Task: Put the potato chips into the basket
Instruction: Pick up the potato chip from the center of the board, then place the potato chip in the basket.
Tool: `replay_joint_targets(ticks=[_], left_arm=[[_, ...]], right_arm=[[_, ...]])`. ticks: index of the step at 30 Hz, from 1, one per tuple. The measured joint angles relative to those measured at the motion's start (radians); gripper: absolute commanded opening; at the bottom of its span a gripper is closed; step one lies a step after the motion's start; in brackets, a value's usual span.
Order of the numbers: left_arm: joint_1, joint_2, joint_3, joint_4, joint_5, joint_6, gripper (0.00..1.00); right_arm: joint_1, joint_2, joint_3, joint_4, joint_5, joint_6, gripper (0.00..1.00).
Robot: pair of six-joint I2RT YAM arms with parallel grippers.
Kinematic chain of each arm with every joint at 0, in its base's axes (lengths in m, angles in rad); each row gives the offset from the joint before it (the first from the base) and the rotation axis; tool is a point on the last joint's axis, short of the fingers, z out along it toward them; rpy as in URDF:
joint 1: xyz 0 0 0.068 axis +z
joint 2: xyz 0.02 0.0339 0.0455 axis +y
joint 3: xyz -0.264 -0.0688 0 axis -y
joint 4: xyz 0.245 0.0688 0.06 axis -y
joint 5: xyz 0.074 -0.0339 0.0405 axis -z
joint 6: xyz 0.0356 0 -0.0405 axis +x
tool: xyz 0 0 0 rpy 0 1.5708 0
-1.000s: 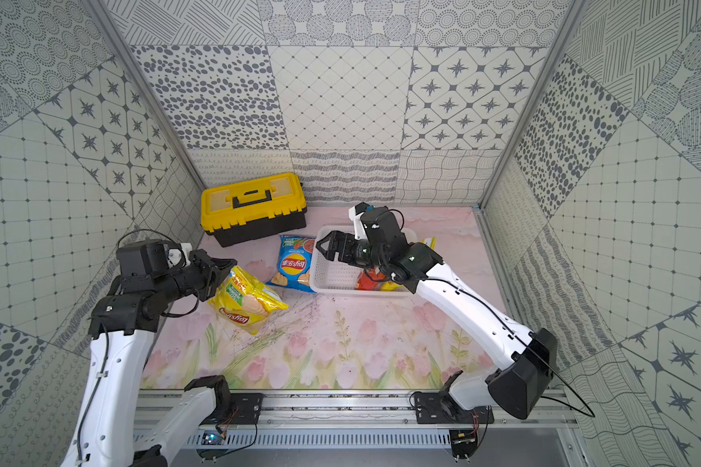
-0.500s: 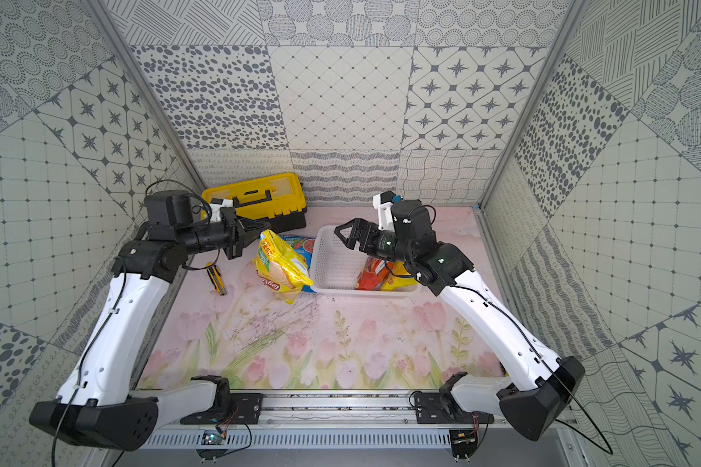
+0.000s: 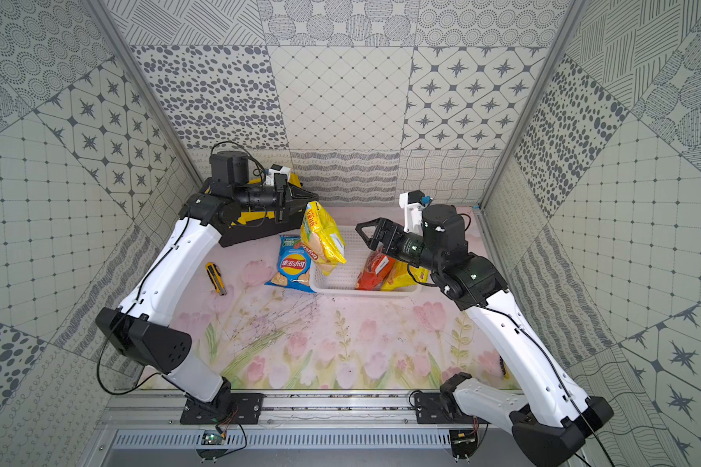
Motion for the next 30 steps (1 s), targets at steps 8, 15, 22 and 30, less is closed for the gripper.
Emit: replay_joint_targets(ticks=[8, 15, 22, 30], left_arm=[[-0.043, 0.184, 0.128, 0.023, 0.062, 0.001, 0.0], [-0.071, 0.334, 0.245, 0.001, 0.094, 0.02, 0.0], [-0.1, 0.48, 0.381, -0.016, 0.136, 0.038, 0.0], [-0.108, 0.558, 0.394, -0.048, 0.18, 0.051, 0.0]], right_arm=[[-0.076, -0.033, -0.039, -0.055, -0.034, -0.051, 0.92], [-0.133, 0.016, -0.019, -0.225, -0.074, -0.146, 0.92], [-0.133, 0.028, -0.016, -0.341, -0.109, -0.219, 0.92], [-0.133, -0.007, -0.039, -0.364, -0.111, -0.235, 0.92]])
